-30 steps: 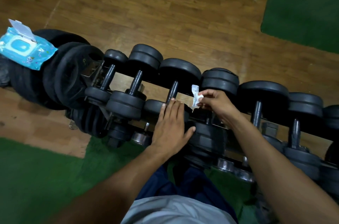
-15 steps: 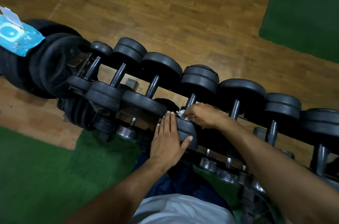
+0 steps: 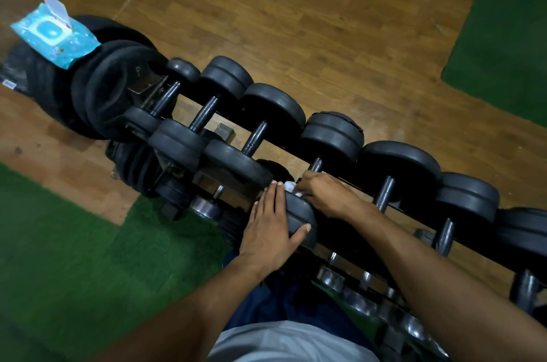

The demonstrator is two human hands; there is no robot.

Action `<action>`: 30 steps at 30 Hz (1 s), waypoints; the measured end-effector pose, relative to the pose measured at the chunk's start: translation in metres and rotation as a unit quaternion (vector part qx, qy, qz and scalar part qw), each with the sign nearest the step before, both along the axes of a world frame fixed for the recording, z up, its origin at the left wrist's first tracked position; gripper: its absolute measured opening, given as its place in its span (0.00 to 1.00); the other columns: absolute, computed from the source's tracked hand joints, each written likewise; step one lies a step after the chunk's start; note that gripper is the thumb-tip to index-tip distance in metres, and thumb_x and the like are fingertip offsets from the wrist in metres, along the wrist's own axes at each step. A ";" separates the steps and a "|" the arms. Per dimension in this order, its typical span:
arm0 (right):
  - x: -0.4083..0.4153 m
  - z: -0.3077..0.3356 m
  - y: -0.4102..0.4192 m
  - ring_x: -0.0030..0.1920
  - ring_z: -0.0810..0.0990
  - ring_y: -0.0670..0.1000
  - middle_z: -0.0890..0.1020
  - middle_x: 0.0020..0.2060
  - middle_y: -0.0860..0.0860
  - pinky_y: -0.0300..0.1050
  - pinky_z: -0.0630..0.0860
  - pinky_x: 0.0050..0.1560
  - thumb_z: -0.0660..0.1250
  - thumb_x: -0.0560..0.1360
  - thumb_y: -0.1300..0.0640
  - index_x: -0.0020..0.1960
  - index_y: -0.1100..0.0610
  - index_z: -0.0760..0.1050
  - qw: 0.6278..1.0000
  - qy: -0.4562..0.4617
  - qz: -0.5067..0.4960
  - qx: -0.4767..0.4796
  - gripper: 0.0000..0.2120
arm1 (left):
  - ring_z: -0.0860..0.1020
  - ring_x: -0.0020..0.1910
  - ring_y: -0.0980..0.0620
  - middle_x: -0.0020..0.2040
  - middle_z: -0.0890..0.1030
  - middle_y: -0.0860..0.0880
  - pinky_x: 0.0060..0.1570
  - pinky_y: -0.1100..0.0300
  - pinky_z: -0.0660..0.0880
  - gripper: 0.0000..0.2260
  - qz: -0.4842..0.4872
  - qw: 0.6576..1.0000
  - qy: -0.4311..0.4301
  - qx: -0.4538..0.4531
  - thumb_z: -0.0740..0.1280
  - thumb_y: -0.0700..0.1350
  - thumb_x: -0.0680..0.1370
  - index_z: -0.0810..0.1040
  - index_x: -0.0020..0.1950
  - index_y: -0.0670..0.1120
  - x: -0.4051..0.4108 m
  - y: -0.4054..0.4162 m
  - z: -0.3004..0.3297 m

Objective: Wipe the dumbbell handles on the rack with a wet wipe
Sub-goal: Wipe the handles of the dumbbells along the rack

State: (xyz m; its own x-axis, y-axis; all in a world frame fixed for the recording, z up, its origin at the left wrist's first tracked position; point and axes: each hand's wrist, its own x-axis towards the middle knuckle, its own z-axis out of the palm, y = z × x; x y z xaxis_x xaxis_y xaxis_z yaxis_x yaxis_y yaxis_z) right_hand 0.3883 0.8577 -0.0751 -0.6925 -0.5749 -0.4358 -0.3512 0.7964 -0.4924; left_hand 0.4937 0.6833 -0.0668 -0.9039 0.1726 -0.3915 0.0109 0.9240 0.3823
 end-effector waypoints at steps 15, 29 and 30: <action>0.010 -0.013 0.005 0.47 0.80 0.60 0.73 0.55 0.53 0.49 0.77 0.44 0.62 0.80 0.57 0.68 0.50 0.75 0.979 0.092 -0.180 0.030 0.17 | 0.41 0.83 0.51 0.85 0.39 0.49 0.82 0.48 0.49 0.46 0.000 1.000 0.000 0.010 0.53 0.72 0.80 0.35 0.84 0.47 0.001 -0.001 -0.001; 0.018 -0.011 -0.003 0.46 0.81 0.58 0.78 0.49 0.58 0.45 0.75 0.40 0.61 0.78 0.64 0.67 0.60 0.72 0.946 0.102 -0.306 0.036 0.18 | 0.40 0.83 0.49 0.84 0.38 0.46 0.82 0.51 0.43 0.47 -0.039 0.999 0.009 -0.019 0.51 0.73 0.80 0.35 0.83 0.43 -0.003 -0.004 0.000; 0.022 -0.012 -0.004 0.44 0.81 0.57 0.79 0.46 0.57 0.42 0.70 0.37 0.61 0.78 0.64 0.64 0.62 0.73 0.943 0.083 -0.322 0.032 0.15 | 0.40 0.83 0.50 0.84 0.37 0.46 0.81 0.52 0.43 0.47 -0.037 0.999 0.007 -0.015 0.51 0.73 0.80 0.35 0.83 0.44 -0.003 -0.004 0.000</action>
